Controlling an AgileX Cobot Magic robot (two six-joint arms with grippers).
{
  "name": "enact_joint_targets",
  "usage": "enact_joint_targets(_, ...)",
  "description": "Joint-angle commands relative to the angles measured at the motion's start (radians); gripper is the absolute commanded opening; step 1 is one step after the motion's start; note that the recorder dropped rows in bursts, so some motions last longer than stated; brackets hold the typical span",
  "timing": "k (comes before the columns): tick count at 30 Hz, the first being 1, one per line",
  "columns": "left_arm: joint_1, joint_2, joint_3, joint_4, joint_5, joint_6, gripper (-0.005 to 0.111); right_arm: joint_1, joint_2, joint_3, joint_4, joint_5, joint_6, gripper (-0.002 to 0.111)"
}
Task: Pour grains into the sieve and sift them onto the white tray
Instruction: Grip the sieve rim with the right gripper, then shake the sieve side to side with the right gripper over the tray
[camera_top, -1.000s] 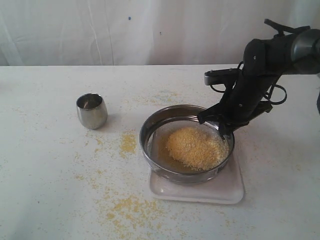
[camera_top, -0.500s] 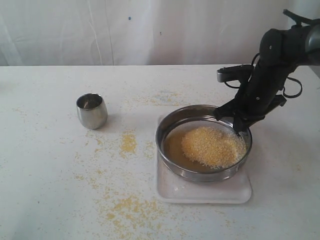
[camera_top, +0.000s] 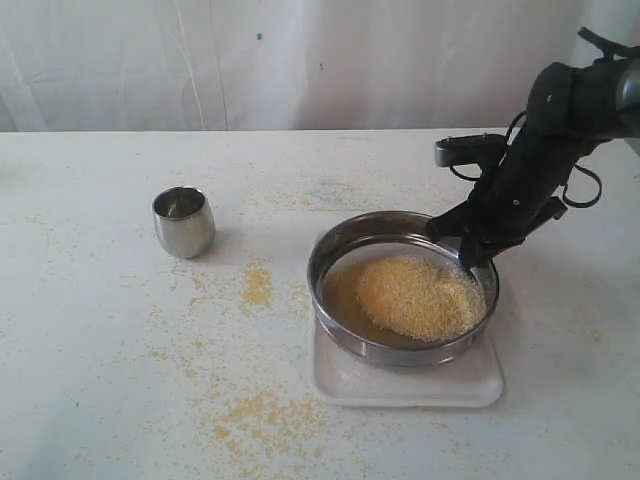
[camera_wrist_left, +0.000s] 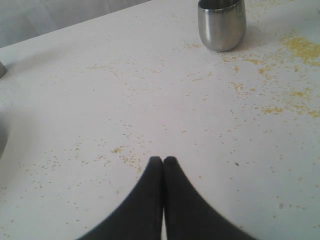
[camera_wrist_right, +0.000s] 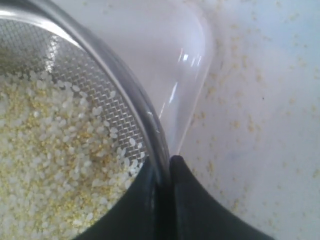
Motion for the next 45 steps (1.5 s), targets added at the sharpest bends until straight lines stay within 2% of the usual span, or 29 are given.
enact_joint_targets(1, -0.009, -0.005, 0.003, -0.003, -0.003, -0.001, 0.000, -0.023, 0.010, -0.015, 0.054, -0.003, 0.037, 0.000)
enact_joint_targets(2, -0.009, -0.005, 0.003, -0.003, -0.003, -0.001, 0.000, -0.023, 0.008, -0.006, 0.056, 0.095, 0.028, 0.000)
enact_joint_targets(3, -0.009, -0.005, 0.003, -0.003, -0.003, -0.001, 0.000, -0.023, 0.006, 0.004, 0.069, 0.115, -0.002, 0.000)
enact_joint_targets(7, -0.009, -0.005, 0.003, -0.003, -0.003, -0.001, 0.000, -0.025, 0.010, 0.004, 0.132, -0.108, -0.022, 0.000)
enact_joint_targets(9, -0.009, -0.005, 0.003, -0.003, -0.003, -0.001, 0.000, -0.030, 0.002, -0.012, 0.137, -0.024, 0.033, 0.000)
enact_joint_targets(11, -0.009, -0.005, 0.003, -0.003, -0.003, -0.001, 0.000, -0.027, -0.015, -0.008, 0.145, 0.054, -0.004, 0.000)
enact_joint_targets(15, -0.009, -0.005, 0.003, -0.003, -0.003, -0.001, 0.000, -0.018, -0.023, -0.023, 0.184, -0.128, -0.022, 0.000)
enact_joint_targets(16, -0.009, -0.005, 0.003, -0.003, -0.003, -0.001, 0.000, -0.018, -0.023, -0.030, 0.182, -0.113, 0.005, 0.000)
enact_joint_targets(19, -0.009, -0.005, 0.003, -0.003, -0.003, -0.001, 0.000, -0.016, -0.032, -0.032, 0.190, 0.116, -0.016, 0.000)
enact_joint_targets(21, -0.009, -0.005, 0.003, -0.003, -0.003, -0.001, 0.000, -0.002, -0.036, -0.023, 0.232, 0.105, -0.086, 0.000)
enact_joint_targets(24, -0.009, -0.005, 0.003, -0.003, -0.003, -0.001, 0.000, -0.001, -0.026, -0.028, 0.236, -0.069, -0.051, 0.000)
enact_joint_targets(26, -0.009, -0.005, 0.003, -0.003, -0.003, -0.001, 0.000, -0.006, -0.026, -0.028, 0.222, -0.019, 0.010, 0.000)
enact_joint_targets(28, -0.009, -0.005, 0.003, -0.003, -0.003, -0.001, 0.000, -0.006, -0.026, -0.021, 0.220, 0.111, 0.007, 0.000)
enact_joint_targets(29, -0.009, -0.005, 0.003, -0.003, -0.003, -0.001, 0.000, -0.006, -0.026, -0.012, 0.220, 0.120, -0.004, 0.000)
enact_joint_targets(33, -0.009, -0.005, 0.003, -0.003, -0.003, -0.001, 0.000, 0.005, -0.021, -0.006, 0.222, -0.091, -0.014, 0.000)
enact_joint_targets(35, -0.009, -0.005, 0.003, -0.003, -0.003, -0.001, 0.000, 0.001, -0.026, -0.006, 0.222, -0.012, 0.051, 0.000)
enact_joint_targets(37, -0.009, -0.005, 0.003, -0.003, -0.003, -0.001, 0.000, 0.003, -0.026, 0.001, 0.222, 0.103, 0.035, 0.000)
enact_joint_targets(38, -0.009, -0.005, 0.003, -0.003, -0.003, -0.001, 0.000, 0.009, -0.026, 0.006, 0.222, 0.092, 0.007, 0.000)
enact_joint_targets(40, -0.009, -0.005, 0.003, -0.003, -0.003, -0.001, 0.000, 0.012, -0.024, 0.006, 0.217, -0.052, -0.007, 0.000)
enact_joint_targets(42, -0.009, -0.005, 0.003, -0.003, -0.003, -0.001, 0.000, 0.010, -0.023, 0.006, 0.217, -0.119, 0.070, 0.000)
enact_joint_targets(45, -0.009, -0.005, 0.003, -0.003, -0.003, -0.001, 0.000, 0.011, -0.030, 0.016, 0.214, 0.049, 0.068, 0.000)
